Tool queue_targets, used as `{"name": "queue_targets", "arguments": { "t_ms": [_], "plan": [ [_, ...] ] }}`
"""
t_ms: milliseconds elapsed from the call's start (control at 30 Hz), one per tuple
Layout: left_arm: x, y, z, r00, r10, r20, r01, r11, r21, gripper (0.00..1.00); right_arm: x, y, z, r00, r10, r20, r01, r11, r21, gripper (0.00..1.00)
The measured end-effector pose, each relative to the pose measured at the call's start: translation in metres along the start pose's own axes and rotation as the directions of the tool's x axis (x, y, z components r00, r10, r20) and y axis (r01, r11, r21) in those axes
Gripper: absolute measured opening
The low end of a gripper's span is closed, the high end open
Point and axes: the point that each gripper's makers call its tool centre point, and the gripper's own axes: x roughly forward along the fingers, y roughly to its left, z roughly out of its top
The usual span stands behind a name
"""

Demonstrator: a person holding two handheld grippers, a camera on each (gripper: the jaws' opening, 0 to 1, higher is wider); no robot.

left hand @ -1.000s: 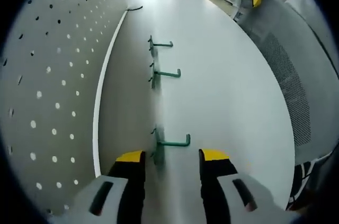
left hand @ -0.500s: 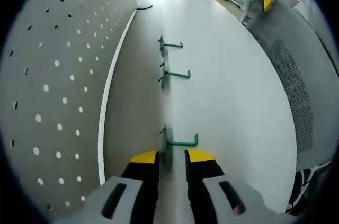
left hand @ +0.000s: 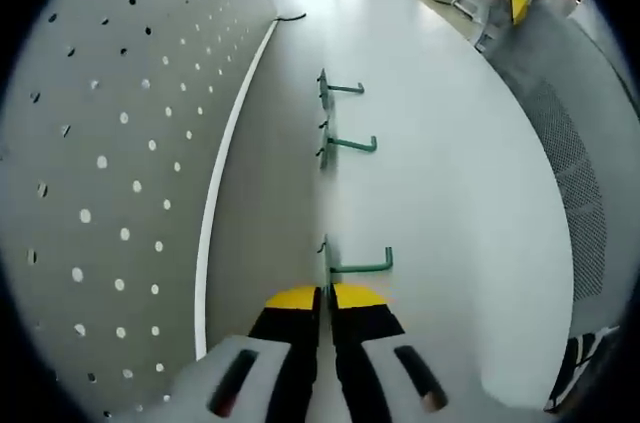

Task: Insert the hook assembly into the mounting plate slot until the hook locks in place.

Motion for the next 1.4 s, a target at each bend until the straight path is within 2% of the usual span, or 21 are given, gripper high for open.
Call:
{"name": "queue_targets", "arguments": {
  "t_ms": [67,167,867,900,933,967,1000,1033,1100,1333,1400],
  "plan": [
    [0.000,0.000,0.000,1.000,0.001,-0.002,-0.001,1.000,-0.016,0.04,0.000,0.000,-0.001,1.000,0.001,-0.002,-0.001,1.000,0.002,0.63],
    [0.000,-0.001,0.000,1.000,0.003,-0.008,-0.003,1.000,0.020,0.04,0.000,0.000,-0.002,1.000,-0.002,-0.003,0.002,1.000,0.002,0.63],
    [-0.001,-0.001,0.001,1.000,0.002,-0.009,-0.002,1.000,0.030,0.03,-0.001,-0.003,-0.003,1.000,-0.005,-0.001,0.005,1.000,0.016,0.64],
    [-0.001,0.000,0.001,1.000,0.012,-0.009,-0.011,0.999,0.051,0.03,-0.001,-0.003,-0.004,1.000,-0.006,-0.001,0.006,1.000,0.018,0.64],
    [-0.001,0.006,0.003,0.999,0.047,0.005,-0.047,0.993,0.107,0.03,-0.001,-0.003,-0.004,1.000,-0.007,-0.002,0.008,1.000,0.019,0.64],
    [0.000,0.002,0.002,0.999,0.038,0.001,-0.038,0.997,0.068,0.03,-0.001,-0.004,-0.004,1.000,-0.009,-0.001,0.009,1.000,0.022,0.64],
    [0.000,0.001,0.009,0.998,0.040,0.051,-0.041,0.999,0.033,0.03,-0.002,-0.004,-0.005,1.000,-0.011,0.001,0.010,1.000,0.024,0.64],
    [-0.002,0.002,0.014,0.996,0.047,0.079,-0.050,0.998,0.033,0.03,-0.002,-0.004,-0.005,1.000,-0.013,0.002,0.013,1.000,0.027,0.64],
    [-0.004,0.003,0.014,0.995,0.059,0.079,-0.063,0.997,0.048,0.02,-0.002,-0.005,-0.005,1.000,-0.014,0.004,0.014,0.999,0.029,0.63],
    [-0.014,0.005,0.027,0.982,0.095,0.164,-0.094,0.995,-0.012,0.02,-0.002,-0.006,-0.004,1.000,-0.018,0.013,0.018,0.999,0.040,0.63],
    [-0.016,0.006,0.028,0.980,0.105,0.171,-0.102,0.995,-0.022,0.02,-0.001,-0.006,-0.004,1.000,-0.017,0.015,0.016,0.999,0.042,0.64]
  ]
}}
